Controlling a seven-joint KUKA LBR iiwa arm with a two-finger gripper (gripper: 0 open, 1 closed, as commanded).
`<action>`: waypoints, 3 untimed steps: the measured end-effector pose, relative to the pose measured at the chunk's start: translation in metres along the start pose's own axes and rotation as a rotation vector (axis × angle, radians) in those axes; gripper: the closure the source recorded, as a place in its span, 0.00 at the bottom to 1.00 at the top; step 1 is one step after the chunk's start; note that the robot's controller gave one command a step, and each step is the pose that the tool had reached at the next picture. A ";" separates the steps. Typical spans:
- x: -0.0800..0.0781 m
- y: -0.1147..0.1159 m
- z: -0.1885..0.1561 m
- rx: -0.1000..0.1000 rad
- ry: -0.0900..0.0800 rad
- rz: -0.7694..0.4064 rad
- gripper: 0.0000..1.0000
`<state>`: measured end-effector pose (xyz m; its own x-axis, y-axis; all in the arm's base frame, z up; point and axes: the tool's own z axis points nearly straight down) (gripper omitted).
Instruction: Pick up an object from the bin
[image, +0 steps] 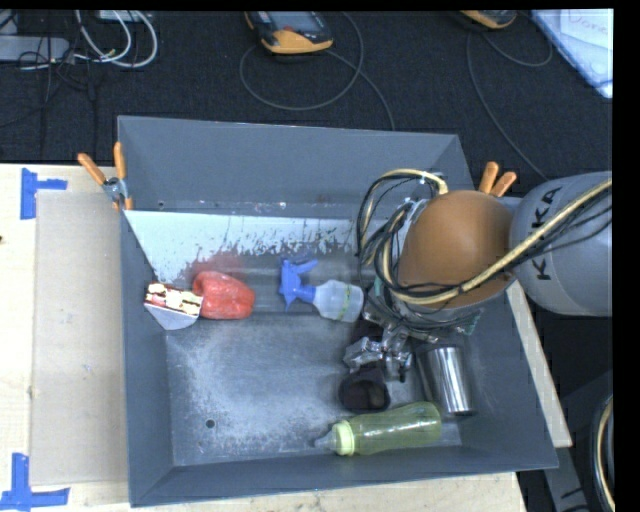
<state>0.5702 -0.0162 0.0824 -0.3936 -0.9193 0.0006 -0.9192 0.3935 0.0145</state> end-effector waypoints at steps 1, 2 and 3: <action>-0.001 0.000 -0.023 0.001 -0.001 0.000 1.00; -0.002 -0.001 -0.049 0.006 -0.002 0.000 1.00; -0.002 -0.001 -0.061 0.007 -0.003 0.002 1.00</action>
Offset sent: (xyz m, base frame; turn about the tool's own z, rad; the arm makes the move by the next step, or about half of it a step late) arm -0.0001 0.0000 0.0164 0.0000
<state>0.5724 -0.0148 0.1439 -0.3955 -0.9185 -0.0024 -0.9185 0.3955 0.0080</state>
